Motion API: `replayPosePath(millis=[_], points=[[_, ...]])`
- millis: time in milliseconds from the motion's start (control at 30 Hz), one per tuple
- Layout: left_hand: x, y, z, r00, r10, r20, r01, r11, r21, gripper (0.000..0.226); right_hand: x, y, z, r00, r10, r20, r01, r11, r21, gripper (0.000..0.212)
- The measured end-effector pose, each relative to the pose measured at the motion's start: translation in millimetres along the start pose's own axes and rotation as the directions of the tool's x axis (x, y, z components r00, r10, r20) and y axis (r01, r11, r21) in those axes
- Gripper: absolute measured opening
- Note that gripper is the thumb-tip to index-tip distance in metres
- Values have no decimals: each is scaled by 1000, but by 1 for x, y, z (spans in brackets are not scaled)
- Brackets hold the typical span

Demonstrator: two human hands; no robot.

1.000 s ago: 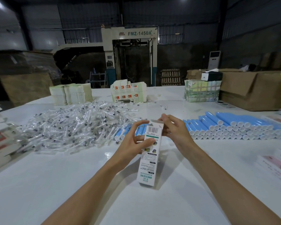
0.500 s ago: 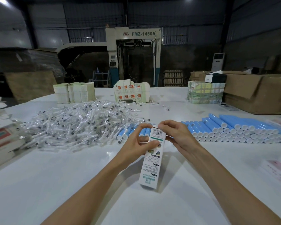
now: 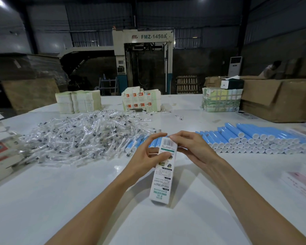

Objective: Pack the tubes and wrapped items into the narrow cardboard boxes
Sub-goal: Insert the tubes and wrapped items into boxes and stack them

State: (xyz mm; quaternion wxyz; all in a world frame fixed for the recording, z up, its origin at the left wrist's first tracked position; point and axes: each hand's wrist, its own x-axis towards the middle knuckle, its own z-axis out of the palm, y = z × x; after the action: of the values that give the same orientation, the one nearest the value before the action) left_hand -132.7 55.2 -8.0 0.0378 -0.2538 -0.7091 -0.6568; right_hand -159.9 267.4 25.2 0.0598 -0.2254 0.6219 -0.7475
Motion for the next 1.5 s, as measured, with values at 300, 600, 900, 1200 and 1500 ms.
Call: replayPosePath(millis=[300, 600, 900, 1200, 1500], points=[[1, 1, -5, 989, 39, -145, -53, 994, -93, 56, 1, 15, 24, 950, -275, -146, 246, 950, -190, 22], [0, -3, -3, 990, 40, -132, -48, 997, -59, 51, -5, 10, 17, 953, -269, -137, 232, 944, -234, 16], [1, -11, 0, 990, -7, -140, -4, 997, -76, 49, 2, 21, 15, 964, -235, -121, 202, 951, -235, 13], [5, -14, 0, 920, -161, -358, 82, 971, -226, 53, -12, 35, 35, 986, -119, -116, -8, 666, -746, 68], [6, -22, 18, 964, -190, -187, 138, 955, -261, 47, -58, 27, 34, 970, -241, -31, -24, 33, -999, 68]])
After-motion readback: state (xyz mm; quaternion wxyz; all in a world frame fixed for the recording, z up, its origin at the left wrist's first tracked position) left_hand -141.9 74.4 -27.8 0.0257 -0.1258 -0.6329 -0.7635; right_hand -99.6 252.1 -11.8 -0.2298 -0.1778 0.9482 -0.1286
